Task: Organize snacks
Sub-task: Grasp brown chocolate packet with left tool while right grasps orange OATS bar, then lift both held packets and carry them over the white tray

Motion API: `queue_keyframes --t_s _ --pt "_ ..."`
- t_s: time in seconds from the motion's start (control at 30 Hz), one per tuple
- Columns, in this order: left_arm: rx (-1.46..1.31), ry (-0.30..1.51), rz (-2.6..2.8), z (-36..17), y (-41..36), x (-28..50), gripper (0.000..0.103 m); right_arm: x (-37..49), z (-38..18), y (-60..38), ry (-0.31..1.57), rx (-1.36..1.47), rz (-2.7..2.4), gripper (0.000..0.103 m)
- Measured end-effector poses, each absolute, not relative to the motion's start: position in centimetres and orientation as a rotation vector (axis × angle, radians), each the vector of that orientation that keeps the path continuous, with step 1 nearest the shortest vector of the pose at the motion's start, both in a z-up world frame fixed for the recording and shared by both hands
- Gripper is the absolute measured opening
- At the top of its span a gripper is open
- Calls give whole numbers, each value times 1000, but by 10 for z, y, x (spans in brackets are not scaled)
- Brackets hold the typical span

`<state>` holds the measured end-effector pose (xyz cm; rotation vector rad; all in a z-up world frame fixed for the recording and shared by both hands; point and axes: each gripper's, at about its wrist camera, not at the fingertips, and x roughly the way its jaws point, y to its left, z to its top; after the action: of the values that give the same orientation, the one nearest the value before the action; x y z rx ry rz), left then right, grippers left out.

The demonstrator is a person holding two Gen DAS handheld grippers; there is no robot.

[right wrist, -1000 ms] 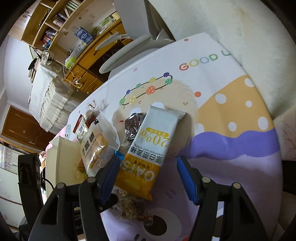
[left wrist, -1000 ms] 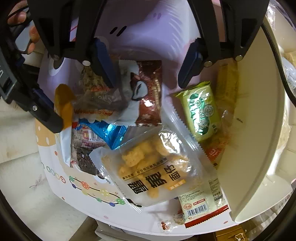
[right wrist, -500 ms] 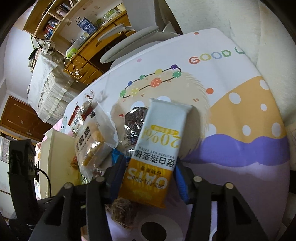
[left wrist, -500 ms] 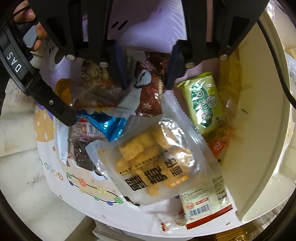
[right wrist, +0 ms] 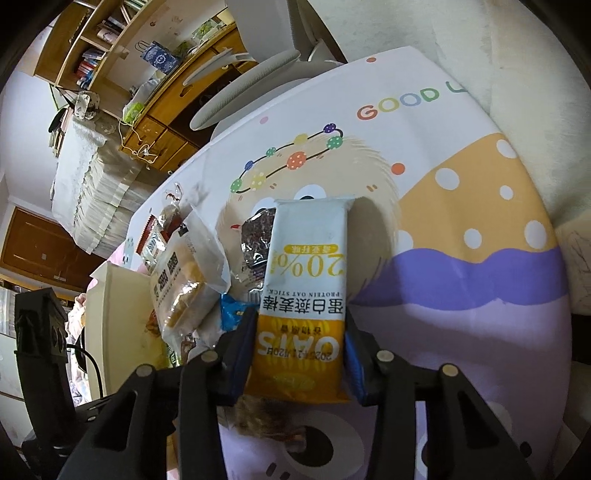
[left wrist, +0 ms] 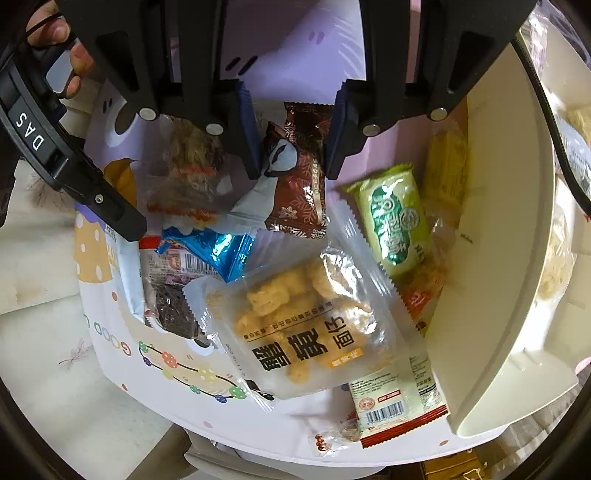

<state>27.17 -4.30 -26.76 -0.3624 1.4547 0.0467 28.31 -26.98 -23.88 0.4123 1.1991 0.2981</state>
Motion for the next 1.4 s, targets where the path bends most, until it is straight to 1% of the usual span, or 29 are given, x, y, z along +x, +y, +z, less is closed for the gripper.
queue_keyframes --t_s 0.4,0.73,0.83,1.1,1.4 --pt "-355 1427 31 -228 -27 237 33 256 -203 -271 1183 432 320 42" --pt "-343 1396 -1 -191 -10 209 33 229 -181 -252 1192 483 375 42" --pt "-368 1391 -16 -176 1 202 33 221 -173 -243 1183 472 386 42" --pt "-324 1345 -77 -130 33 191 33 195 -152 -218 1137 492 392 42" --pt "-266 1295 -153 -95 74 169 33 162 -126 -177 1066 487 379 42"
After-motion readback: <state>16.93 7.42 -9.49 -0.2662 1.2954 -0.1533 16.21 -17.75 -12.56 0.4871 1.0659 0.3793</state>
